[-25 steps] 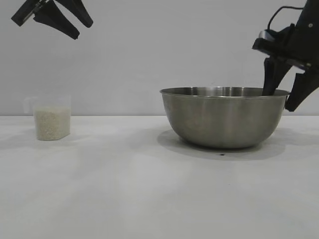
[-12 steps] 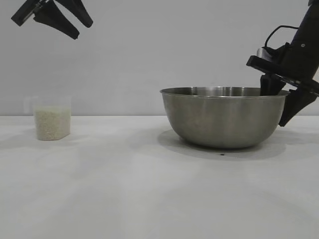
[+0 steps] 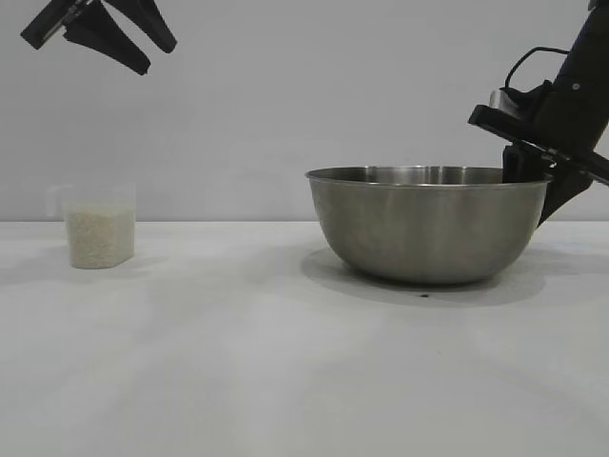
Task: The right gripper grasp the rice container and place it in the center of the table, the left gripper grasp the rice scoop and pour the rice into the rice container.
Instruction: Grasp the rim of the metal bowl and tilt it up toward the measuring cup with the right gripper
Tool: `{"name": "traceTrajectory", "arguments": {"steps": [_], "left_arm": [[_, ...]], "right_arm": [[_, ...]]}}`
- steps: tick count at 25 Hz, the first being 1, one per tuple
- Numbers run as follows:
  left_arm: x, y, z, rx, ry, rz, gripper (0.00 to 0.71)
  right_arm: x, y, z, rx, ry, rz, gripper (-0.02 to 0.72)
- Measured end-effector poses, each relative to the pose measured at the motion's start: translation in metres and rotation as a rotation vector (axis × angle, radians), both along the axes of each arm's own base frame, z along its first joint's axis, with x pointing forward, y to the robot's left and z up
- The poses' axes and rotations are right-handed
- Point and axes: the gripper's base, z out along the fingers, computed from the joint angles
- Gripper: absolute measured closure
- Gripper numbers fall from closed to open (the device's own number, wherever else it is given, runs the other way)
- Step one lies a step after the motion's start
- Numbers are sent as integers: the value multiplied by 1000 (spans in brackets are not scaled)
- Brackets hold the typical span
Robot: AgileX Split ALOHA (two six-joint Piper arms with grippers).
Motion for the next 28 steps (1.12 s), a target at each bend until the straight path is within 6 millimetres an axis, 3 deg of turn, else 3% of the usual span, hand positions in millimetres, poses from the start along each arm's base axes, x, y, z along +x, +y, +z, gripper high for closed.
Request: {"name": "traceTrajectory", "arguments": {"steps": [1, 2, 4, 7, 16, 22, 28], "left_arm": [[0, 0, 0, 0, 0, 0, 469], [0, 0, 0, 0, 0, 0, 469], [0, 0, 0, 0, 0, 0, 469], [0, 0, 0, 0, 0, 0, 469], [0, 0, 0, -1, 1, 1, 469], [0, 0, 0, -1, 1, 1, 469], [0, 0, 0, -3, 2, 0, 469]], "right_arm": [[0, 0, 0, 0, 1, -2, 555], [0, 0, 0, 0, 1, -2, 614], [0, -1, 0, -7, -1, 1, 617], [0, -1, -1, -15, -2, 3, 703], [0, 1, 2, 8, -11, 18, 703], [-5, 2, 27, 17, -48, 55, 703], [-14, 30, 35, -3, -47, 155, 703]]}}
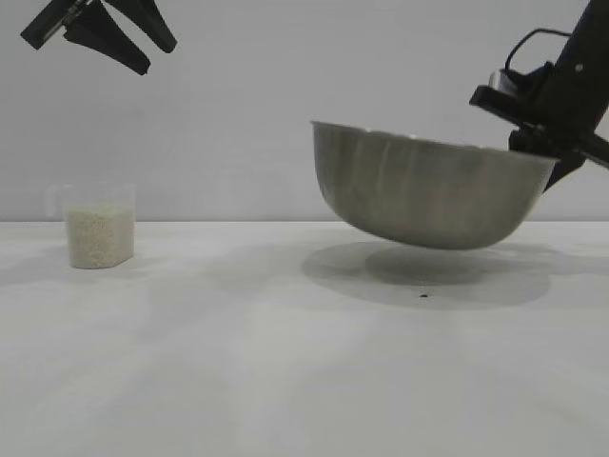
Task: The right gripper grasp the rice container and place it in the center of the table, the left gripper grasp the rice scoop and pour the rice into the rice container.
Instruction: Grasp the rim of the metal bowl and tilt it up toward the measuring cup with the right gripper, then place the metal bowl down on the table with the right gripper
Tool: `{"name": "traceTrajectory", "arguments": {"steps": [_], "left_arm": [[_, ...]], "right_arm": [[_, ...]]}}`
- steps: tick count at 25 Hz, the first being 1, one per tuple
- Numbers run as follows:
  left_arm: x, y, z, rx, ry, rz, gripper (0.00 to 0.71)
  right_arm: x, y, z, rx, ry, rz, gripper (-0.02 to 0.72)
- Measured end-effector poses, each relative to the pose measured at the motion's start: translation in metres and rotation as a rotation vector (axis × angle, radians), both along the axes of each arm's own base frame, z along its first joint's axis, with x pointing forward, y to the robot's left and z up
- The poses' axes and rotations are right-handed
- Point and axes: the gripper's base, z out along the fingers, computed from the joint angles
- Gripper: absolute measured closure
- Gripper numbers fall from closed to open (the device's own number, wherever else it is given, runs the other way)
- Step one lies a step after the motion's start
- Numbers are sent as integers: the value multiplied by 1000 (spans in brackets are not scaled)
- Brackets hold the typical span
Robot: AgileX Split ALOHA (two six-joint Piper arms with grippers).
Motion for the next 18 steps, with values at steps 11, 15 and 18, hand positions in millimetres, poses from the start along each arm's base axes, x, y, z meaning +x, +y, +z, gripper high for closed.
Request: {"name": "traceTrajectory", "arguments": {"steps": [11, 15, 18], "left_arm": [[-1, -1, 0, -3, 10, -12, 469], [-1, -1, 0, -3, 11, -13, 469], [-1, -1, 0, -3, 11, -13, 469]], "right_arm": [[-15, 60, -1, -23, -11, 152, 703], [-16, 65, -2, -51, -18, 162, 703], [-17, 69, -3, -79, -30, 169, 703]]}}
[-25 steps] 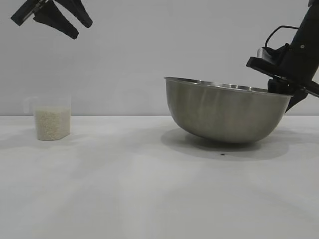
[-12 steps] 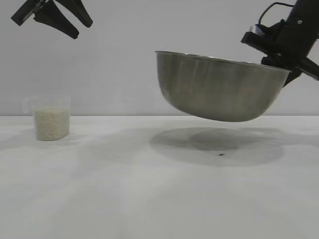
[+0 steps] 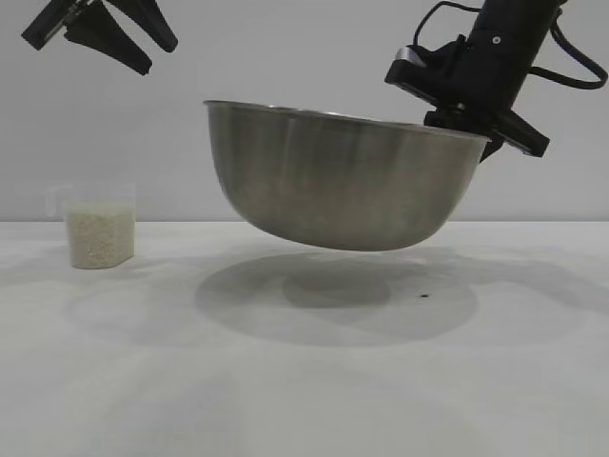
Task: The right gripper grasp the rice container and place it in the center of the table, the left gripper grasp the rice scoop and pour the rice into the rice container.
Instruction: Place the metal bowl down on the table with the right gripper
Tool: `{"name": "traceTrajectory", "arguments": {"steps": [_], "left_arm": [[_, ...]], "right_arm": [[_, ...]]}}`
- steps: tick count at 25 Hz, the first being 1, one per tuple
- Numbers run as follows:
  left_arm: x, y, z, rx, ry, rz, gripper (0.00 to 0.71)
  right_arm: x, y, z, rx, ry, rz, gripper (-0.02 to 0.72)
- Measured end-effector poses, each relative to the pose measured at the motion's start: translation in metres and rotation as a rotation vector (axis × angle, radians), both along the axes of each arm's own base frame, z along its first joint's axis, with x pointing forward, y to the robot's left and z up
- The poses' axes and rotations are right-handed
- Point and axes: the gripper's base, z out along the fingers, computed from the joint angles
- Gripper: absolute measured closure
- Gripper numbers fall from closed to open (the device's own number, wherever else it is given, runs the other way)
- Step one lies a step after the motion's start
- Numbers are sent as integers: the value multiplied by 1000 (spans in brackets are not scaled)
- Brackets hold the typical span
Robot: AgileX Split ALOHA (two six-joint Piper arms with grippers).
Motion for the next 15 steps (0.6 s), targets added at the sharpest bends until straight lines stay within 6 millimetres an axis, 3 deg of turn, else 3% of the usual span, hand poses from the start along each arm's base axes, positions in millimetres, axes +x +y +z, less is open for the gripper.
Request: {"name": "traceTrajectory", "arguments": {"steps": [10, 15], "left_arm": [[0, 0, 0, 1, -3, 3, 469], [1, 0, 0, 2, -6, 7, 469]], "right_arm": [[1, 15, -29, -18, 34, 0, 703], [2, 15, -31, -20, 37, -7, 703]]}}
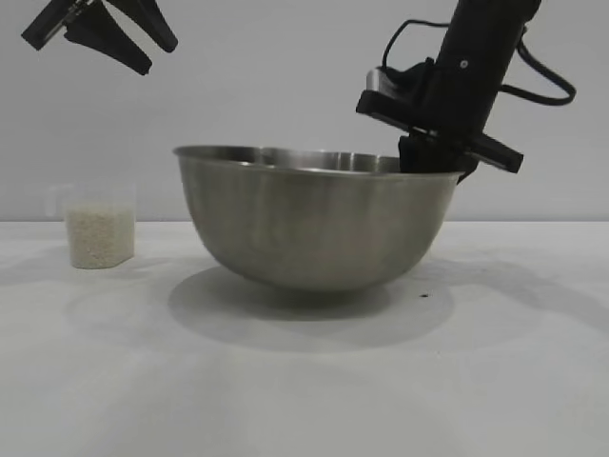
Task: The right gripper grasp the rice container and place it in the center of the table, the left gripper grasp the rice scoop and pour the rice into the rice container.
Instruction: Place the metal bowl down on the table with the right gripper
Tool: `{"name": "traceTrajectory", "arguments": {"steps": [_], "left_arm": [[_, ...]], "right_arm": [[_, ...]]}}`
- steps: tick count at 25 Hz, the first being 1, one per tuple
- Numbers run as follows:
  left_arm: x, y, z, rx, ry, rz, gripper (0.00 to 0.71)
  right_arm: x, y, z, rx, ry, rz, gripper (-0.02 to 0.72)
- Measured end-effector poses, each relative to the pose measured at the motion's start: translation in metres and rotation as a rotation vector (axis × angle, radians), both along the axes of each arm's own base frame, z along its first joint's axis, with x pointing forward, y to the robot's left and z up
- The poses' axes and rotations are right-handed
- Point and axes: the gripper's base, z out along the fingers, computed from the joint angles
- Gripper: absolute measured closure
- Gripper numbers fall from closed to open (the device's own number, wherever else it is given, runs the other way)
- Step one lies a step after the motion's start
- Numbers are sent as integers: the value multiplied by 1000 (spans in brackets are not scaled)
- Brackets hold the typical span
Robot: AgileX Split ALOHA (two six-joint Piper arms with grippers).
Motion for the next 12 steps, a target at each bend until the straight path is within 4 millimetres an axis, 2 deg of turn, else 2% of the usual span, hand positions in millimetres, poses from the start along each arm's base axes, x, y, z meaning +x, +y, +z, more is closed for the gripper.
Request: {"name": "traceTrajectory", "arguments": {"steps": [7, 8, 9, 12], "left_arm": [[1, 0, 0, 1, -4, 5, 469], [1, 0, 0, 1, -4, 5, 469], [1, 0, 0, 1, -4, 5, 469], [1, 0, 0, 1, -5, 7, 469]], "right_arm": [[0, 0, 0, 3, 8, -20, 703], [0, 1, 0, 6, 9, -24, 666], [0, 1, 1, 13, 11, -27, 662], [0, 2, 1, 17, 12, -33, 540]]}}
